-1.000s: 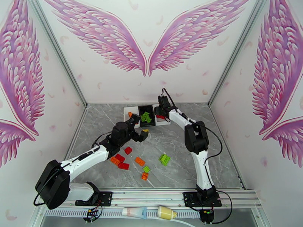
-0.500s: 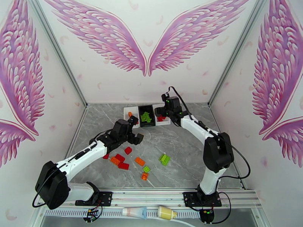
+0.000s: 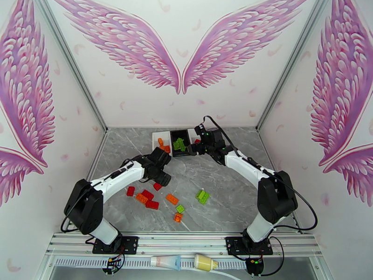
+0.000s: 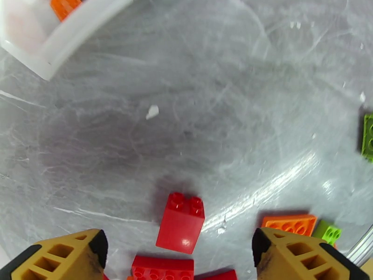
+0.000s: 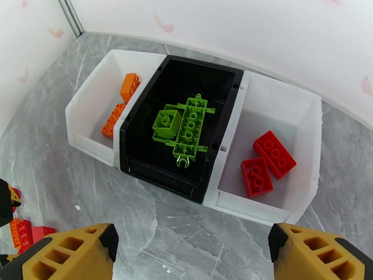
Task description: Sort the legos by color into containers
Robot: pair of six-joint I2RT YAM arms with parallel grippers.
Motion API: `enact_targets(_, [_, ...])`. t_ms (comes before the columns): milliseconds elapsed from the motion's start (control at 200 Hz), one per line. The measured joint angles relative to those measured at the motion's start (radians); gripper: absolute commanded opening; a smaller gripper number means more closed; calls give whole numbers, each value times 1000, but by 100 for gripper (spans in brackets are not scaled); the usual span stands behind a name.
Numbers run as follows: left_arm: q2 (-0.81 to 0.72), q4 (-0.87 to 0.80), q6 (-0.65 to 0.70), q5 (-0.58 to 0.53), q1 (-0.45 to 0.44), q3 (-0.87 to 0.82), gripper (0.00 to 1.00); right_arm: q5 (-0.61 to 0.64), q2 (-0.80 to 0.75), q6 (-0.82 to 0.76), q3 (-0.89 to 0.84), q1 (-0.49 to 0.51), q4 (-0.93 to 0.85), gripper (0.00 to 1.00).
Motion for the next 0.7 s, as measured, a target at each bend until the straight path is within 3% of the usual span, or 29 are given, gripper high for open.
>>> enact_targets(365, [142,-101,3,-20,-6,31,64,1,-2,0,-6,0,12,91])
enact_targets(700, [200,-105,7,-45,-7,53,38,5,-12,0,-13,0,14,91])
